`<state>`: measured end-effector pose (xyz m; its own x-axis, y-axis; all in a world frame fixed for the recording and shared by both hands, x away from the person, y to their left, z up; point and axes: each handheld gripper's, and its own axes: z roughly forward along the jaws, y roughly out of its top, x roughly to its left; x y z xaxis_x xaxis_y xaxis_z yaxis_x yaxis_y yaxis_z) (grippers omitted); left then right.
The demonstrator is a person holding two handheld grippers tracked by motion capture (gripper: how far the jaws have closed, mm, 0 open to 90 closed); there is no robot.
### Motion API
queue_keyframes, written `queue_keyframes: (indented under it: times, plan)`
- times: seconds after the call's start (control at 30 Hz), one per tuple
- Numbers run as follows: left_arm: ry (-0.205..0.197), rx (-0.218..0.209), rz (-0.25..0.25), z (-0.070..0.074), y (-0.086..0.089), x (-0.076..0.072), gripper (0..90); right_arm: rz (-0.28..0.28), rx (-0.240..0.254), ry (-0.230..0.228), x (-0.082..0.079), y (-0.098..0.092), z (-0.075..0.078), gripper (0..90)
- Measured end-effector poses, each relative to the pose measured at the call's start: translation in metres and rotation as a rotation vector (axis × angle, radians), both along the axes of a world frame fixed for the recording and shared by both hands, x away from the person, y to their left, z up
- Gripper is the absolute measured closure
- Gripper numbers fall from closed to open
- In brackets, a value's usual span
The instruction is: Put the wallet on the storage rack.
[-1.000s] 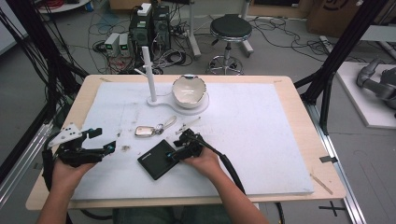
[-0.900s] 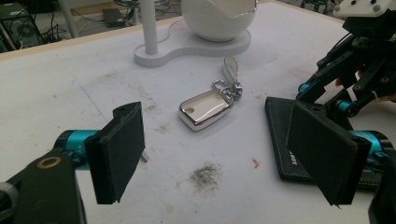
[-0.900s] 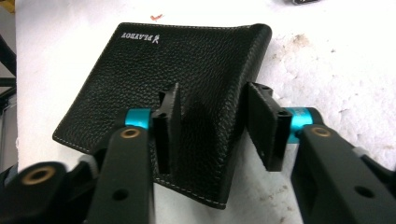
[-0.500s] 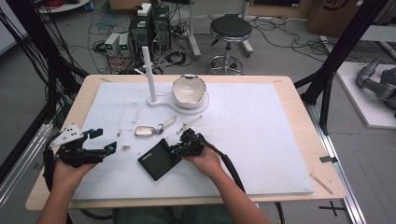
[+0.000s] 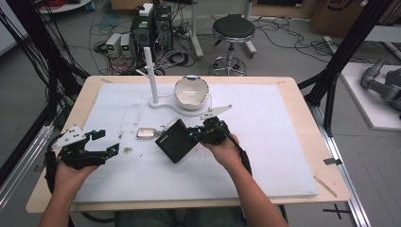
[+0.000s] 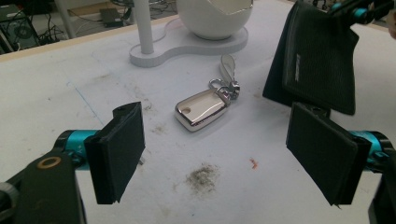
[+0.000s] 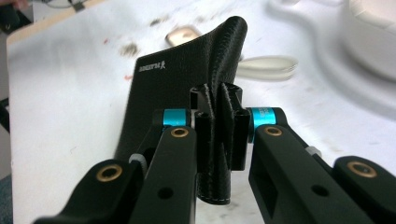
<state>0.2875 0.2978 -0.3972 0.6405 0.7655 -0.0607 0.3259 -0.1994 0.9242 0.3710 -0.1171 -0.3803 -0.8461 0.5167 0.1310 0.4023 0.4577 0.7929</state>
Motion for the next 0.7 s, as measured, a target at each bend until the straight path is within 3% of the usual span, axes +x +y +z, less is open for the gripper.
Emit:
queue_keyframes:
  times: [0.27,0.47,0.7]
  plan:
    - [0.003,0.004,-0.008,-0.001,-0.003,0.001,19.5,-0.046,0.004,-0.074,0.01,-0.019,0.028,85.7]
    - [0.005,0.004,-0.017,-0.001,-0.006,0.004,19.5,-0.116,-0.005,-0.129,0.025,-0.035,0.058,85.7]
    - [0.008,0.009,-0.026,-0.001,-0.011,0.008,19.5,-0.163,-0.063,-0.214,0.042,-0.039,0.086,85.7]
